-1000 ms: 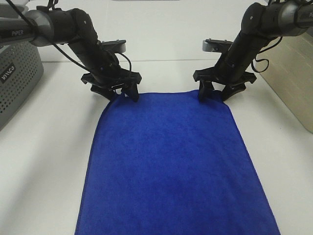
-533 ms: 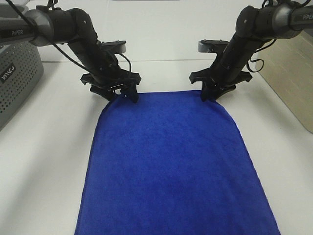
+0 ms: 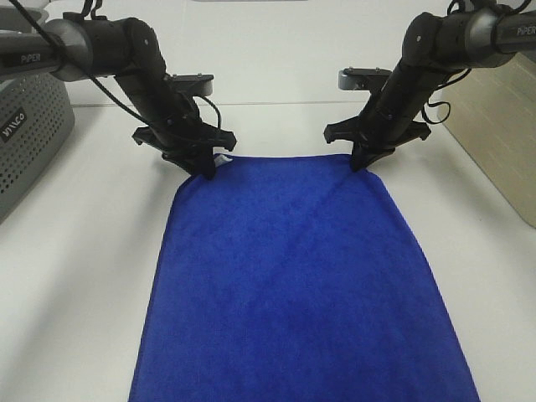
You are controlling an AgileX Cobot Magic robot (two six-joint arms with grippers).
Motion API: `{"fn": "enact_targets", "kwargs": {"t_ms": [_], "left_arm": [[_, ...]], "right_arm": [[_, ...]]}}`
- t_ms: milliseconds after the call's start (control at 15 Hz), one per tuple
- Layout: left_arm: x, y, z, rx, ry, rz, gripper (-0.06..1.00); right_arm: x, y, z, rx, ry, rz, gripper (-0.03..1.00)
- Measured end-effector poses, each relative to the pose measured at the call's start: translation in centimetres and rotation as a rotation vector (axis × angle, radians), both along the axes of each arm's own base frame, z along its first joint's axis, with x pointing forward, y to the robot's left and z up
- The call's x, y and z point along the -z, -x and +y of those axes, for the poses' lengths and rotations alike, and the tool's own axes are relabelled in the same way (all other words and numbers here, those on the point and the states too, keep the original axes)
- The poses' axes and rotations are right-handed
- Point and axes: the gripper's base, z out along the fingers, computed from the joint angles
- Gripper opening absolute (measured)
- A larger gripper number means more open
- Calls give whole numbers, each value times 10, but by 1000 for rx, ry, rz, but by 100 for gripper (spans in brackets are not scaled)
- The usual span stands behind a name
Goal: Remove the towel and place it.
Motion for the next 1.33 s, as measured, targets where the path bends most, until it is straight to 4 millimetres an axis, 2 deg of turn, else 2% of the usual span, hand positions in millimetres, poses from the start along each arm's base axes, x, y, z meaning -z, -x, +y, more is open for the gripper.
{"fn": "enact_targets", "kwargs": {"t_ms": [67, 133, 467, 600, 733, 1067, 1333], "left_arm": [[1, 0, 0, 1, 0, 1, 6], [1, 0, 0, 3, 0, 1, 1], [1, 0, 0, 5, -2, -4, 1], [-4, -4, 0, 19, -23, -43, 1], [-10, -13, 0, 38, -43, -125, 0], [-50, -40, -2, 43, -54, -413, 0], [-63, -55, -1, 43, -75, -631, 0]], "right_arm": [[0, 0, 0, 0, 0, -1, 3], [0, 0, 0, 1, 0, -3, 3], [0, -1, 0, 3, -1, -10, 3], [-2, -8, 1, -14, 4, -55, 3], [-15, -20, 2, -13, 2, -141, 3], [-54, -45, 3, -18, 8, -352, 3], [-63, -54, 3, 4, 2, -467, 3]]}}
